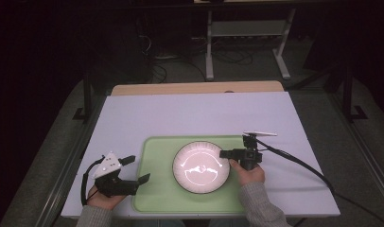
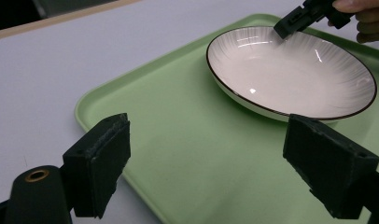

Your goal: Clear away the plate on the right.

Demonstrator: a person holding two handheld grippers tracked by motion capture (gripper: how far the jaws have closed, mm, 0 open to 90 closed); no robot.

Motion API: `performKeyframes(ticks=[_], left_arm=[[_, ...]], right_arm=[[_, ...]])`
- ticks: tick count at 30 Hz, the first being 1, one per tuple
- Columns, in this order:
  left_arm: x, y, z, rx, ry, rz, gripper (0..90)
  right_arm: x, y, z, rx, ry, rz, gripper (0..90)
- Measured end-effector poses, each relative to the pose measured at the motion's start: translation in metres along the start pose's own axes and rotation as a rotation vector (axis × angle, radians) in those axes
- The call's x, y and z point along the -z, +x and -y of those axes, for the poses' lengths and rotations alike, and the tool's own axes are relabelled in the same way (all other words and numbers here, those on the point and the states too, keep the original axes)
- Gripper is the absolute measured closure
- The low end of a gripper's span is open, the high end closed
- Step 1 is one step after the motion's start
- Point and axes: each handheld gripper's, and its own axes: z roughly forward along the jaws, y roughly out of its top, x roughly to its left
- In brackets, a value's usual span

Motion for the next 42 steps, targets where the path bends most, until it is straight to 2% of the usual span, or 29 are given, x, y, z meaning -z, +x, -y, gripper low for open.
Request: performKeyframes(ticks=[16,27,42], left_arm=[[0.000,0.000,0.000,0.000,0.002,0.000,14.6],[0.001,0.000,0.000,-0.002,0.001,-0.001,14.6],[0.001,0.000,0.000,-0.002,0.001,-0.002,14.6]], right_arm=[[0.015,0.002,-0.001,0.051,-0.025,0.021,68.0],[0.023,0.001,-0.002,0.084,-0.028,-0.002,64.0],[0.032,-0.001,-0.005,0.126,-0.035,0.029,61.9]])
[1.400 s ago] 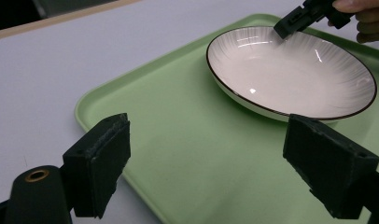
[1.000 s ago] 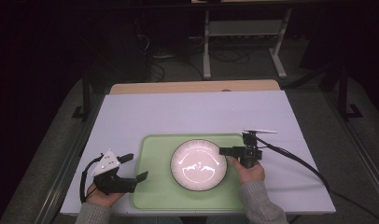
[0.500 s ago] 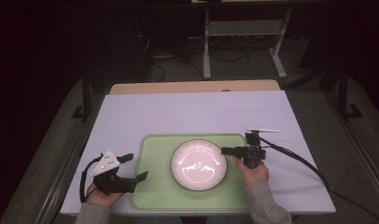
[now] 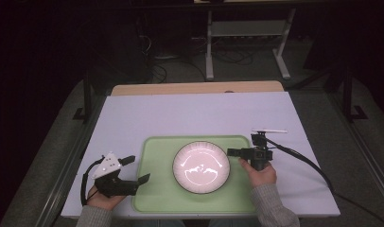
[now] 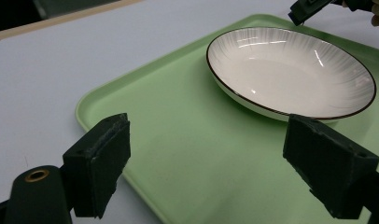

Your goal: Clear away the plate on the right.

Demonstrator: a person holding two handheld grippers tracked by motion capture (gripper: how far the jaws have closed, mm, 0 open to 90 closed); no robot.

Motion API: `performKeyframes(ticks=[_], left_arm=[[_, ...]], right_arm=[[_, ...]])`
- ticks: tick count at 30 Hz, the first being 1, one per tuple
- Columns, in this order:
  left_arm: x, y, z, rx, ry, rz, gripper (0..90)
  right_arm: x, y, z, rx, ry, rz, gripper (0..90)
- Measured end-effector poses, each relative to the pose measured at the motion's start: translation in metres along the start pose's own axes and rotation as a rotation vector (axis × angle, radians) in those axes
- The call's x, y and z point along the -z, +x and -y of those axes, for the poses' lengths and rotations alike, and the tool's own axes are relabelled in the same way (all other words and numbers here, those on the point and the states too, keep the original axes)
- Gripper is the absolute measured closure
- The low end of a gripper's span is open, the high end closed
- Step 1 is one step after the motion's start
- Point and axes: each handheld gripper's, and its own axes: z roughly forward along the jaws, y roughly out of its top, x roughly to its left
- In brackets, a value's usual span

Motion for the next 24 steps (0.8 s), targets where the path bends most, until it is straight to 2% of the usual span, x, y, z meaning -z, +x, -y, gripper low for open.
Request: performKeyframes(ticks=[7,13,18,20,24], left_arm=[[0.000,0.000,0.000,0.001,0.001,0.001,14.6],[0.000,0.000,0.000,0.002,0.000,-0.001,14.6],[-0.001,-0.001,0.000,0.001,0.002,0.000,14.6],[-0.001,-0.001,0.000,0.001,0.004,0.000,14.6],[-0.001,-0.001,0.000,0.001,0.005,0.000,14.6]], right_arm=[[0.008,-0.001,-0.001,0.033,-0.017,0.010,55.9],[0.018,-0.005,-0.005,0.111,-0.041,0.028,48.7],[0.031,-0.013,-0.009,0.125,-0.083,-0.023,42.4],[0.035,-0.016,-0.009,0.137,-0.092,-0.016,41.6],[0.043,-0.020,-0.007,0.194,-0.130,0.002,39.8]])
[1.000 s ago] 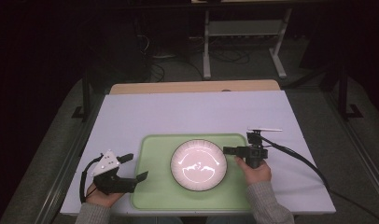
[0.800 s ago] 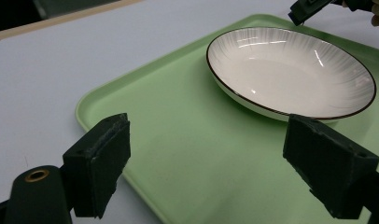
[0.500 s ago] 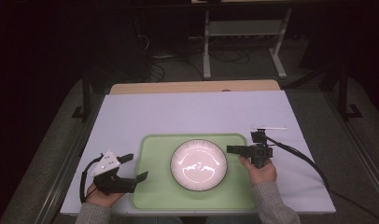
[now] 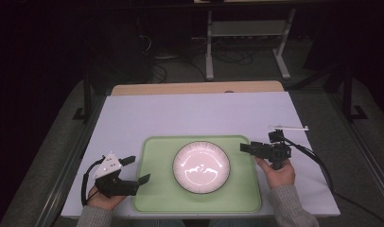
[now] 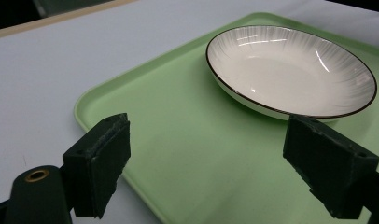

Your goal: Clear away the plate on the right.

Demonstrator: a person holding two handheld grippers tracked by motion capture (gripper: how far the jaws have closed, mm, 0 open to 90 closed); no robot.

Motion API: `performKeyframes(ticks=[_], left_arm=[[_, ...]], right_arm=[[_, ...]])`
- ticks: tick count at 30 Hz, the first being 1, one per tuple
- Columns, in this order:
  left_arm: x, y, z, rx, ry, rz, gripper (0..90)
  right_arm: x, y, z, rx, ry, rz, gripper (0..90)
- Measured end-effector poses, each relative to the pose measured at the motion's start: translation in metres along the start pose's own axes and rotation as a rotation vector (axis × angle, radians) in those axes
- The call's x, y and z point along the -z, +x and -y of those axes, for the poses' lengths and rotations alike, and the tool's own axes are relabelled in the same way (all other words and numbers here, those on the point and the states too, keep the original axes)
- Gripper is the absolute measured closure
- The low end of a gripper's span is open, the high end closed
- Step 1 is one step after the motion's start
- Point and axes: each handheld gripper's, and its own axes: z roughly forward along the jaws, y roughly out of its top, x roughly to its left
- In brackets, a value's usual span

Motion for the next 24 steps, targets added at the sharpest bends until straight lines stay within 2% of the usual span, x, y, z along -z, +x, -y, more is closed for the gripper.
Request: performKeyframes(ticks=[7,13,20,24], left_arm=[[0.000,0.000,0.001,0.001,0.002,-0.001,14.6],[-0.001,0.000,0.001,0.001,0.002,-0.001,14.6],[-0.001,0.000,0.001,-0.001,0.003,-0.002,14.6],[-0.001,0.000,0.001,0.000,0.004,-0.001,14.5]], right_arm=[[0.014,-0.004,0.003,0.109,-0.074,0.019,36.7],[0.025,-0.009,0.008,0.186,-0.109,0.047,33.5],[0.039,-0.013,0.014,0.320,-0.159,0.092,23.9],[0.044,-0.015,0.018,0.358,-0.153,0.115,22.2]])
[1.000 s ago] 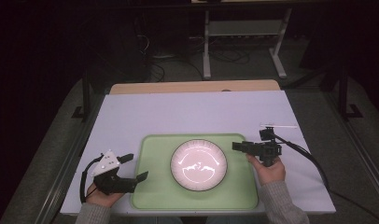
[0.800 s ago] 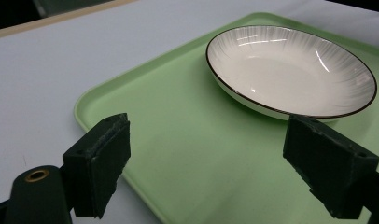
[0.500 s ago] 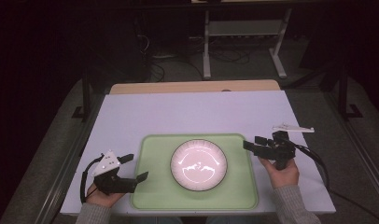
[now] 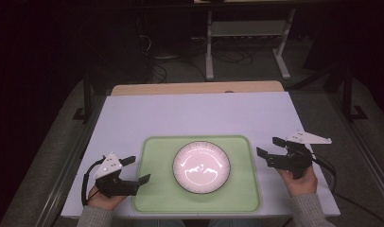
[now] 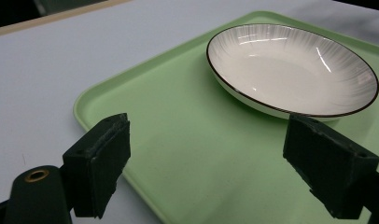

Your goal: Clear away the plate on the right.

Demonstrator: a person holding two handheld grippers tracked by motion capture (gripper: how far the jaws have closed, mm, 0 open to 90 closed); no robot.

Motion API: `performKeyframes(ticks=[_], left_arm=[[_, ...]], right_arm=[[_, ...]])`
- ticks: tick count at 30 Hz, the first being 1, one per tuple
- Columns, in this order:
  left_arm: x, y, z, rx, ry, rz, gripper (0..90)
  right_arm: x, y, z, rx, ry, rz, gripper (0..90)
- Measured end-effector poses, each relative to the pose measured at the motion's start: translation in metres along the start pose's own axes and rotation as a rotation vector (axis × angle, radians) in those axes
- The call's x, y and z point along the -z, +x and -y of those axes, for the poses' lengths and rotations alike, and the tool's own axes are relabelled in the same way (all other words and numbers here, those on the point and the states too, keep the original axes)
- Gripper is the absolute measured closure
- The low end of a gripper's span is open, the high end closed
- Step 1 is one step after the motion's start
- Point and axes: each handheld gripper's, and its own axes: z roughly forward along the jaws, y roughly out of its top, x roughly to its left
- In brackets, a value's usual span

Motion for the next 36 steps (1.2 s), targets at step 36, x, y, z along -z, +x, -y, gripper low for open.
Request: performKeyframes(ticks=[36], left_arm=[[0.001,0.000,0.000,0.002,-0.005,0.006,14.5]], right_arm=[[0.032,-0.014,0.040,0.021,-0.015,0.089,18.6]])
